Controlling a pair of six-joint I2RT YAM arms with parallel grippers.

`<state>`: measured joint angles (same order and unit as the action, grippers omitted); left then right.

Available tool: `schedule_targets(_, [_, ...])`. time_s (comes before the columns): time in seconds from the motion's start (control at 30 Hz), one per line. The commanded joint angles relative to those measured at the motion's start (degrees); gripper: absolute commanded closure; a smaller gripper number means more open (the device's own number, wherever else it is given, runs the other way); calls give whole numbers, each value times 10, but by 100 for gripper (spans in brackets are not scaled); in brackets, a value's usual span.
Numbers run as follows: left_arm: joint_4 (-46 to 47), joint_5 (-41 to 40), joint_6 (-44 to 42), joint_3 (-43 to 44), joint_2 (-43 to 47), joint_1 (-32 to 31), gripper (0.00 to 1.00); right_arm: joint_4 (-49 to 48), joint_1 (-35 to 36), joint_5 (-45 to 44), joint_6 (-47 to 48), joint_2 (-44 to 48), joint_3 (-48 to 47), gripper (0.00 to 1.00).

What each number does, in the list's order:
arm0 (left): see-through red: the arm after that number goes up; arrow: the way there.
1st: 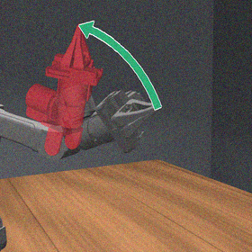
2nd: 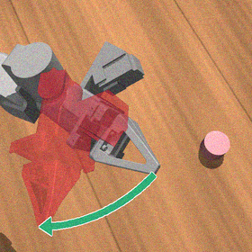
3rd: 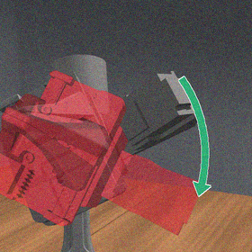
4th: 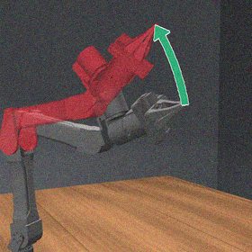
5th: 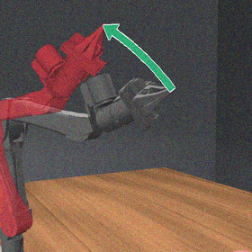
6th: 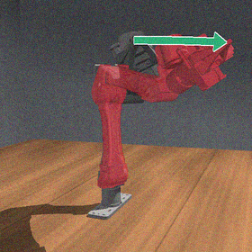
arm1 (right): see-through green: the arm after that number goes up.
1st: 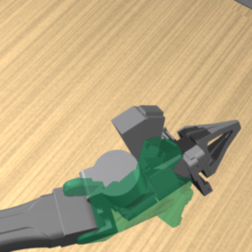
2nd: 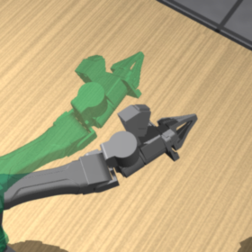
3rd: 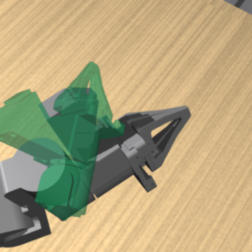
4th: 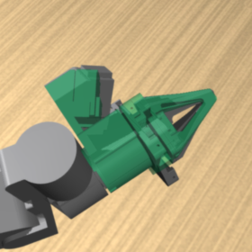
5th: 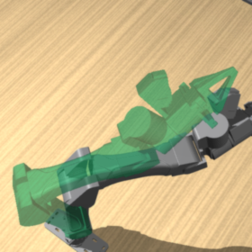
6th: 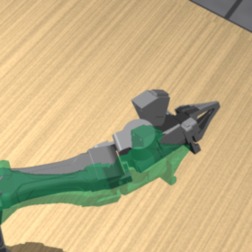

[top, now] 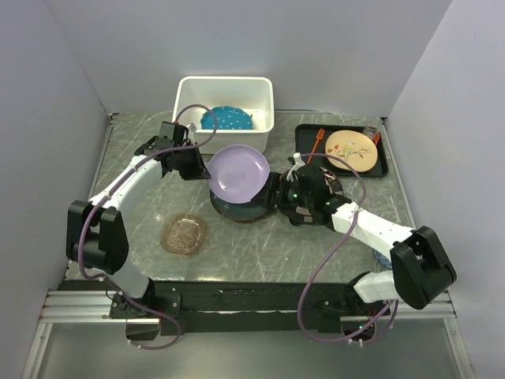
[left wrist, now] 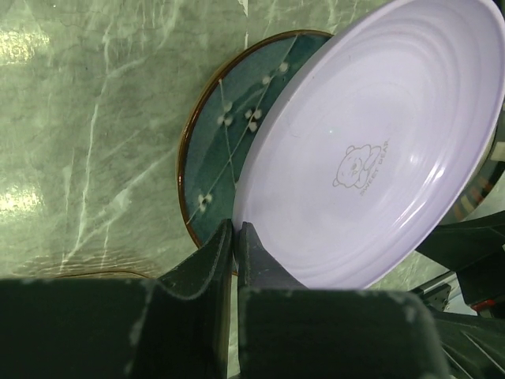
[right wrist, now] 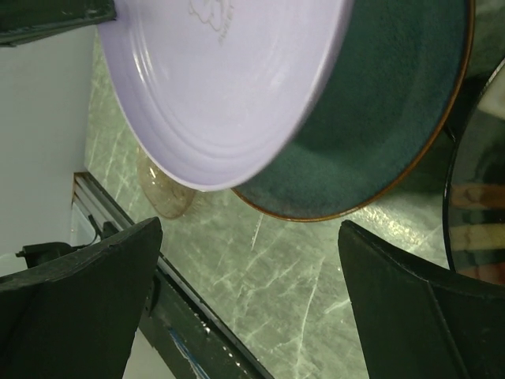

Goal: Place the plates into the plastic bin on the countertop
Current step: Pick up the plate at the center of the board, then place the plate in the plastic bin.

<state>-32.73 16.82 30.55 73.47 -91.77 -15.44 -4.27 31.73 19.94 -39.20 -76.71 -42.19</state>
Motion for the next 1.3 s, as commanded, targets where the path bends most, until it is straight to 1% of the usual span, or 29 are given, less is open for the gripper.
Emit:
schedule_targets(0.0, [3,-9,-13,33,1,0,99,-21,2,0,3,25,-18,0])
schedule_targets(0.27, [-22,-39,-29,65,-2,0,99,-26,2,0,-6,24,-11,0])
schedule_targets(0.53, [-27,-40,-33,72,-1,0,99,-35,2,-1,-11,23,-12,0])
schedule_targets(0.63, [-24,-39,-30,75,2,0,99,-20,2,6,-3,18,-27,0])
schedule_targets(0.9, [-30,-39,-29,91,1,0,99,-34,2,8,-10,31,-8,0])
schedule_targets(1.13, [-48,-41,-26,132,-5,0,99,-37,3,12,-12,38,-3,0])
schedule_targets(1.27, [-64,-37,-28,180,-23,0,99,-41,2,16,-14,34,-1,0])
